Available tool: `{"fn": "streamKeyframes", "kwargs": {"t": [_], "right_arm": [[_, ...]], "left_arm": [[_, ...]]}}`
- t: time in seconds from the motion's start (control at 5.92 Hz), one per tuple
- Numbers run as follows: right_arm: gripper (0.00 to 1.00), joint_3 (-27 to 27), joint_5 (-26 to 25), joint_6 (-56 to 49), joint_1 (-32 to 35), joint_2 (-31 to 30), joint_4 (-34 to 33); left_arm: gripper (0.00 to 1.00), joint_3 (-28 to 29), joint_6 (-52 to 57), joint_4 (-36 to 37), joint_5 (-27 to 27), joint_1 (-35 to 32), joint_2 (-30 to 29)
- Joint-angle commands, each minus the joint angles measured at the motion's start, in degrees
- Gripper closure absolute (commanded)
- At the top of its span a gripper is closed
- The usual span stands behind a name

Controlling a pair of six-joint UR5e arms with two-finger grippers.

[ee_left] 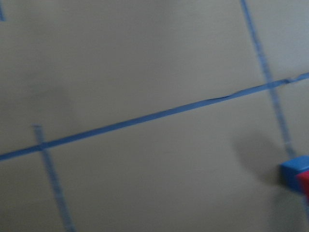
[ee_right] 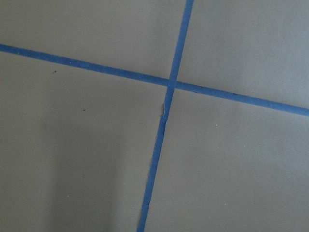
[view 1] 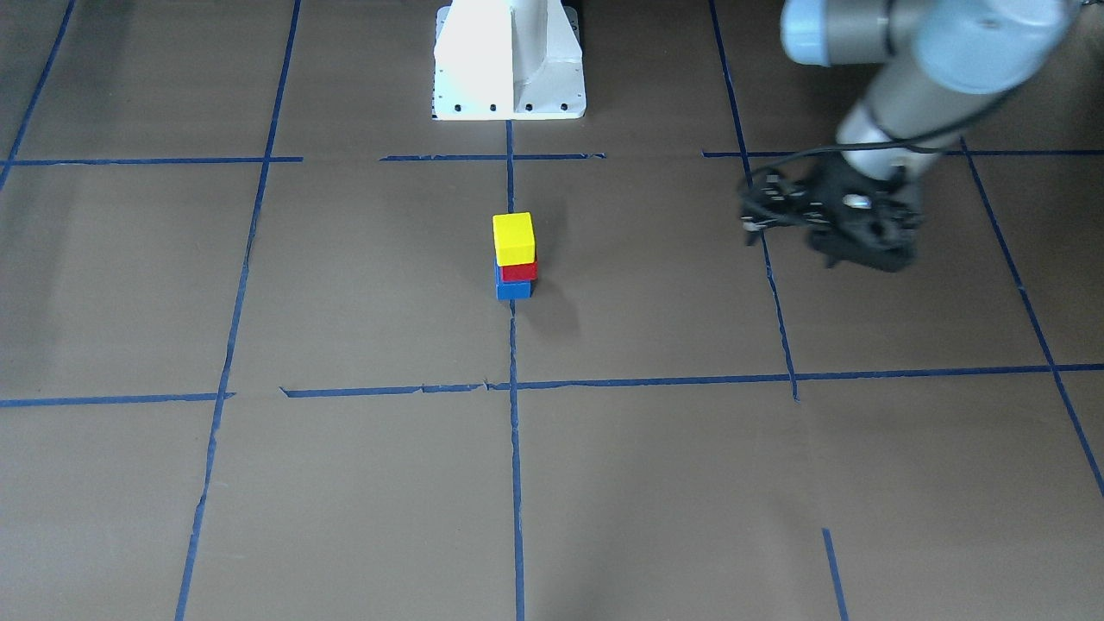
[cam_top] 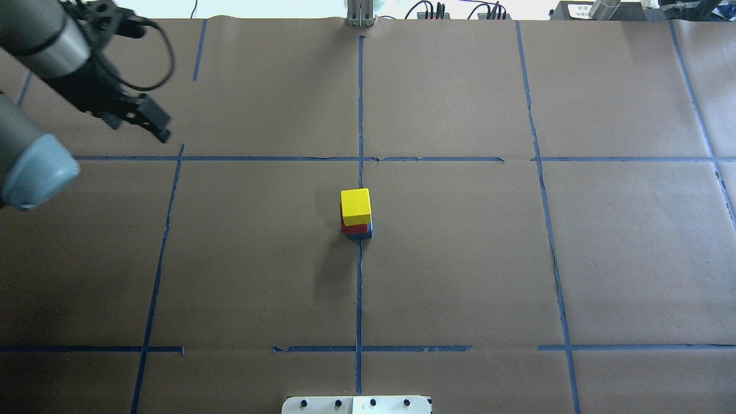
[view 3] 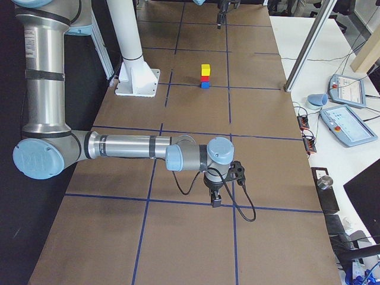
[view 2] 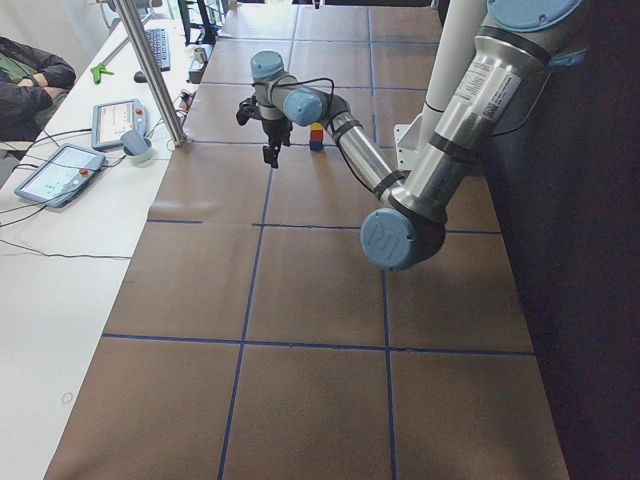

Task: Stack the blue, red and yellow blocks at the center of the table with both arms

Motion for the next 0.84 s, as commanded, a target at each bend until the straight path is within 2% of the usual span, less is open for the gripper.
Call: {"fn": "streamKeyframes", "kwargs": {"t": [0.0,0.17,0.51,0.68], "right_arm": [[0.00,0.0,0.4,0.1,0.0,-0.2,0.0],[0.00,0.0,0.4,0.1,0.0,-0.2,0.0],[0.00,0.0,0.3,0.1,0.0,-0.2,0.0],[0.00,0.1,0.3,0.1,0.1,-0.2,0.0]], "left_arm": [[0.00,3.7,21.0,-1.9,-2.8,-14.8,14.7],[0.00,8.7,23.7,-2.1,-2.9,-21.5,19.5],[0.00,12.6,27.1,-4.0,-2.8,-26.1,23.3],[0.00,11.6,27.9,-4.1,-2.4,-26.5,26.1]]}}
